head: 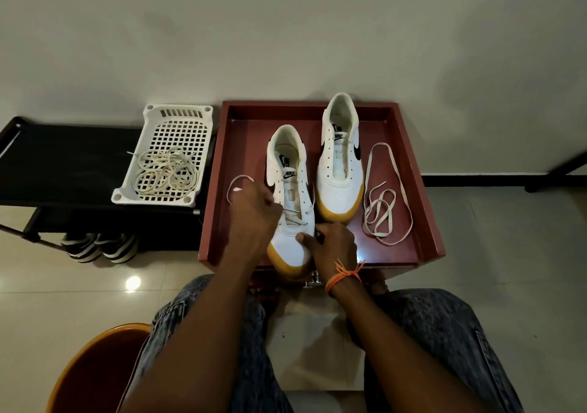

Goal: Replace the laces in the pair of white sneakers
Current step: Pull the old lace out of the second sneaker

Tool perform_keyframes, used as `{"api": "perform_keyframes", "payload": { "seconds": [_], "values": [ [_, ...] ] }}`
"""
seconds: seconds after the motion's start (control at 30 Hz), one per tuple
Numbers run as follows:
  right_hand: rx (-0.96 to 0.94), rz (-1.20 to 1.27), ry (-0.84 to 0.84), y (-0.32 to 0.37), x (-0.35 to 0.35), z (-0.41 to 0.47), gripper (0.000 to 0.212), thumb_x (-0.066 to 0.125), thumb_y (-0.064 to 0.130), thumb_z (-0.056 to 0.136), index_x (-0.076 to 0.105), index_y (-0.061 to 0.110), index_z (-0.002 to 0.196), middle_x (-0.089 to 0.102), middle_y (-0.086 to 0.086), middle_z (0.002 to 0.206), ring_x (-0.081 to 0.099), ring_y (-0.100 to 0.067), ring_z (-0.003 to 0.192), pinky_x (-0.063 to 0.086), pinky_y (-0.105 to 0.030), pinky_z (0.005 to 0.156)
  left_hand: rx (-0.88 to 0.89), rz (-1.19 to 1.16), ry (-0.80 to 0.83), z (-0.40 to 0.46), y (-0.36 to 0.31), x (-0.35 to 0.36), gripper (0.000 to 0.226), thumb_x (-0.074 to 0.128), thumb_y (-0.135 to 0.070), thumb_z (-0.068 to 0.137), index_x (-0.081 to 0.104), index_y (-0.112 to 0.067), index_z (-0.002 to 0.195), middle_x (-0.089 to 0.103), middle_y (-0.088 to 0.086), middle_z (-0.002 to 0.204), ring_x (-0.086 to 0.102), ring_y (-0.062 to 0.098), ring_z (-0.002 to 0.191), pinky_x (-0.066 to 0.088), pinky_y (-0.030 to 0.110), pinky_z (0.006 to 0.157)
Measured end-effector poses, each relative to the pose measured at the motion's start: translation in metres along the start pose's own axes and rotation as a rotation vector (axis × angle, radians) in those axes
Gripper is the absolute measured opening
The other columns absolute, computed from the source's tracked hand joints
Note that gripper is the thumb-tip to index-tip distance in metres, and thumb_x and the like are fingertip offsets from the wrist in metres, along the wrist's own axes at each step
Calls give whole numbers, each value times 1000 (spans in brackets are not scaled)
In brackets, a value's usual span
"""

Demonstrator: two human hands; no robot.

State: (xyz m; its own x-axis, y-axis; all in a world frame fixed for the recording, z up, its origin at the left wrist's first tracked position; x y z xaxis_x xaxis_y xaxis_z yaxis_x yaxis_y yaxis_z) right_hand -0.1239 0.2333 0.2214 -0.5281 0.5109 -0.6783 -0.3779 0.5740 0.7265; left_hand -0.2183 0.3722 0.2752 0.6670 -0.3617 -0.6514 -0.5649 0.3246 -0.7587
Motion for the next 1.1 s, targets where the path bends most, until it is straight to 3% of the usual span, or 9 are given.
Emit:
{"api": "perform_keyframes", "payload": {
  "seconds": [0.17, 0.3, 0.37, 0.6, 0.73, 0.8, 0.87, 0.93, 1.1],
  "values": [
    [27, -16, -7, -3, 3, 0, 28, 75, 42, 80, 74, 14, 81, 68, -5, 77, 62, -22, 74, 38, -26, 60, -89, 118, -69, -1, 11, -27, 20, 60, 8, 74, 51, -10, 75, 57, 4, 74, 59, 28, 66, 42, 29, 50],
    [13, -31, -14, -2, 3, 1, 27, 75, 42, 81, 76, 15, 84, 70, -5, 80, 63, -22, 77, 42, -27, 62, 186, 164, 143, -3, -2, -3, 37, 70, 2, 73, 57, -7, 106, 43, 3, 113, 52, 20, 92, 37, 8, 70],
    [0, -31, -11, -1, 3, 1, 28, 75, 41, 82, 78, 16, 92, 73, -5, 87, 64, -21, 80, 47, -28, 65, 290, 164, 236, -5, -5, 16, 37, 68, 2, 76, 60, -7, 111, 52, 8, 116, 55, 22, 101, 42, 14, 84],
    [11, -25, -22, 0, 3, 0, 30, 75, 40, 82, 78, 17, 100, 74, -6, 96, 65, -22, 84, 48, -28, 68, 315, 263, 192, -3, -6, 32, 14, 61, -13, 92, 72, -5, 95, 57, 14, 103, 59, 26, 88, 50, 35, 76],
    [9, -14, -22, 1, 1, 0, 29, 75, 38, 82, 78, 17, 101, 74, -5, 96, 65, -22, 87, 42, -25, 66, 287, 263, 285, 0, -4, 32, 28, 61, -8, 87, 57, -7, 59, 49, 6, 73, 53, 21, 73, 46, 33, 61],
    [5, -12, -19, 1, 2, 0, 29, 75, 38, 82, 78, 16, 101, 74, -5, 96, 65, -22, 86, 41, -24, 66, 275, 263, 316, 2, -3, 29, 23, 61, -14, 86, 58, -11, 63, 51, 5, 78, 57, 22, 73, 47, 32, 59],
    [14, -18, -18, 0, 2, 0, 29, 75, 39, 82, 78, 17, 100, 74, -4, 95, 65, -21, 85, 44, -25, 67, 324, 294, 329, 0, -2, 28, 9, 61, -19, 89, 68, -13, 90, 56, 6, 99, 57, 21, 92, 51, 37, 72],
    [19, -17, -20, -1, 3, 1, 29, 75, 41, 81, 78, 18, 99, 73, -4, 94, 65, -22, 86, 51, -31, 70, 353, 315, 346, -2, 1, 30, 16, 63, -16, 91, 69, -9, 104, 56, 6, 105, 54, 20, 99, 51, 37, 77],
    [27, -36, 0, 0, 3, 0, 27, 74, 42, 82, 76, 16, 87, 70, -5, 82, 62, -22, 77, 36, -25, 61, 159, 182, 324, 7, 5, 21, 10, 68, -10, 87, 75, -13, 80, 67, 0, 82, 65, 16, 73, 54, 32, 64]
  ]
}}
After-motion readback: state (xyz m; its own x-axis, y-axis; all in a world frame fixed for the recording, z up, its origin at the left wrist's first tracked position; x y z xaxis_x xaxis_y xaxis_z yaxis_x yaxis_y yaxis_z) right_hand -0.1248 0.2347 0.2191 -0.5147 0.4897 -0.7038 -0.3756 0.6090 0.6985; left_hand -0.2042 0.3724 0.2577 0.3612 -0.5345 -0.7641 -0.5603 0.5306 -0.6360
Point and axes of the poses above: each hand's wrist, its own z-axis towards the middle knuckle, its own x-axis out of the palm, y = z × x, the point moved 3 cm from there along z, towards the middle knuckle
